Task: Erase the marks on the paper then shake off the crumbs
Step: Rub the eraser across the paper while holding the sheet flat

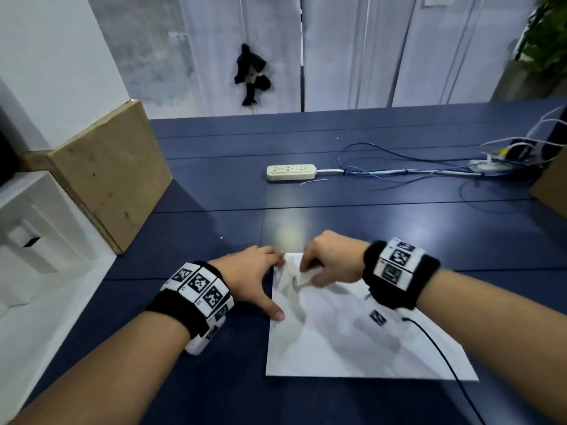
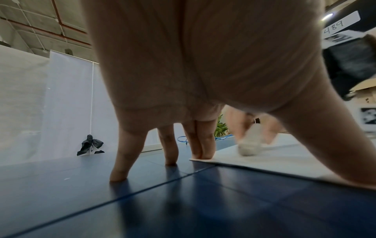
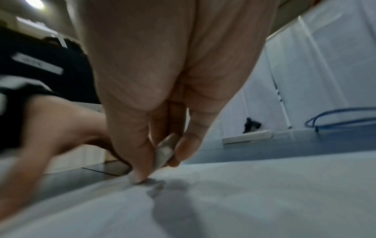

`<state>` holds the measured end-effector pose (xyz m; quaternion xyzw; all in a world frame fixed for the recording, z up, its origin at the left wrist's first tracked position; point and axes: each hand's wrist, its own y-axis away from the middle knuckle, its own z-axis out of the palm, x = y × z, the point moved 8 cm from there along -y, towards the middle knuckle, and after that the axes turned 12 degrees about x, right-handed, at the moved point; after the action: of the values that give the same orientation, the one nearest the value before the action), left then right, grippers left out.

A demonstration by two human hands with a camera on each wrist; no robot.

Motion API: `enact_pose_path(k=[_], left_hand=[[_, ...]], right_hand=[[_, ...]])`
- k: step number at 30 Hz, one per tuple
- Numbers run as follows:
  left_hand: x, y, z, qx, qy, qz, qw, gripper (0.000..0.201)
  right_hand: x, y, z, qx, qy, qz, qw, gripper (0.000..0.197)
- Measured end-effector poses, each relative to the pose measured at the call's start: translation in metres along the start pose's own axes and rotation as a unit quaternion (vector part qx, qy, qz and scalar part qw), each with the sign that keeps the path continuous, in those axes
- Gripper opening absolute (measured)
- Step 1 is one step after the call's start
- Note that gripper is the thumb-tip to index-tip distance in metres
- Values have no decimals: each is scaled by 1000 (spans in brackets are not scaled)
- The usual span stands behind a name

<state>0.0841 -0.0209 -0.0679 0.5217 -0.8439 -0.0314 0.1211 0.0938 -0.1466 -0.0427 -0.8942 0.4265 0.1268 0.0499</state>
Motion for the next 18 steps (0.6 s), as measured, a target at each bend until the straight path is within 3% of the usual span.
enact_pose_path(k=[4, 9, 14, 18], left_hand=[[0, -1, 1, 0, -2, -2, 1000, 118], [-5, -4, 5, 6, -3, 3, 1000, 122], [-3, -3, 3, 1, -3, 3, 1000, 117], [-3, -3, 2, 8, -8, 2, 1000, 112]], right_hand=[[19, -16, -7, 47, 19, 36, 998, 28], [-18, 16, 15, -49, -11, -53, 997, 32], [17, -18, -10, 44, 6, 27, 999, 30], [7, 1, -1, 20, -3, -4, 1000, 33]])
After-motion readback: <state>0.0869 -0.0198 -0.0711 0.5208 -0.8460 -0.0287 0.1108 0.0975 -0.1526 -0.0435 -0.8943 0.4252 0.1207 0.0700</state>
